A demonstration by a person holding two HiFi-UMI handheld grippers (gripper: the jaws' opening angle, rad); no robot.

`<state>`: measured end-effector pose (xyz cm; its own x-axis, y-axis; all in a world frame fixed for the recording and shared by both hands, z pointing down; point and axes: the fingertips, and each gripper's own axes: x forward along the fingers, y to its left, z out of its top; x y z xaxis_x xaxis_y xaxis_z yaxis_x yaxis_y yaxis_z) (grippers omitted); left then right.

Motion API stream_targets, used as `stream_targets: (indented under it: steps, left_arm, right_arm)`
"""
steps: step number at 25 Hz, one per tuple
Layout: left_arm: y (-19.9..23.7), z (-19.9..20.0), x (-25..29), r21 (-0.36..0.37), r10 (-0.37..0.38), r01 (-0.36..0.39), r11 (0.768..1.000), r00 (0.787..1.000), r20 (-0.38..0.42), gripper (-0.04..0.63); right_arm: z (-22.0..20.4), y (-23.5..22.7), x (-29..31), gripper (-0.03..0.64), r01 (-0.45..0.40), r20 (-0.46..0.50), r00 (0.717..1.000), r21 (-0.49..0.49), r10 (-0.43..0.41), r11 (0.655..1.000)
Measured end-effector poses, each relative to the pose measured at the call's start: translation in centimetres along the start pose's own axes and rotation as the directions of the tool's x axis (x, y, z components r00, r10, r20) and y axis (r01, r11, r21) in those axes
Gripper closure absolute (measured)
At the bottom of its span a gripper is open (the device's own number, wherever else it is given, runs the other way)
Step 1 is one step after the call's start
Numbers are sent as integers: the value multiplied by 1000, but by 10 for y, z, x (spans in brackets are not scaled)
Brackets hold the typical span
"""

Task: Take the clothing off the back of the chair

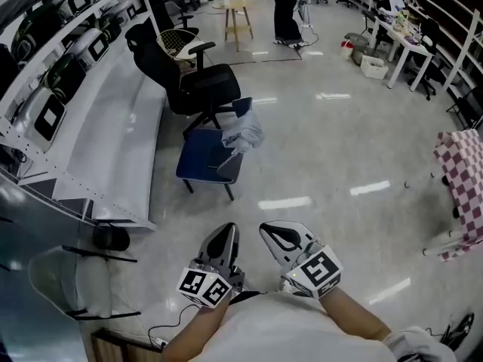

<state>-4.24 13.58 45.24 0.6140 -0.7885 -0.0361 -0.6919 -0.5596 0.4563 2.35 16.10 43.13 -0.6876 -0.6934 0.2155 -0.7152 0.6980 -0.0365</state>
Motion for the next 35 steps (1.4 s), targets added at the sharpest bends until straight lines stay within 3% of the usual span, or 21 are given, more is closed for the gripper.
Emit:
stream_targets:
  steps: [6, 15, 35]
  left_arm:
    - [3, -4, -3, -11, 12, -12, 1000, 1000, -8, 586]
    - [-11, -15, 6, -9, 47, -48, 999, 999, -12, 586]
    - [-60, -60, 23, -8, 172, -172, 985, 985, -6, 586]
  right_arm:
    - [0, 3, -1, 600, -7, 25, 1000, 14, 7, 1000]
    - [-13, -9, -14, 600, -30, -17, 999, 0, 30, 1000]
    - [-33, -39, -58, 600, -192, -12, 981, -8, 192, 981]
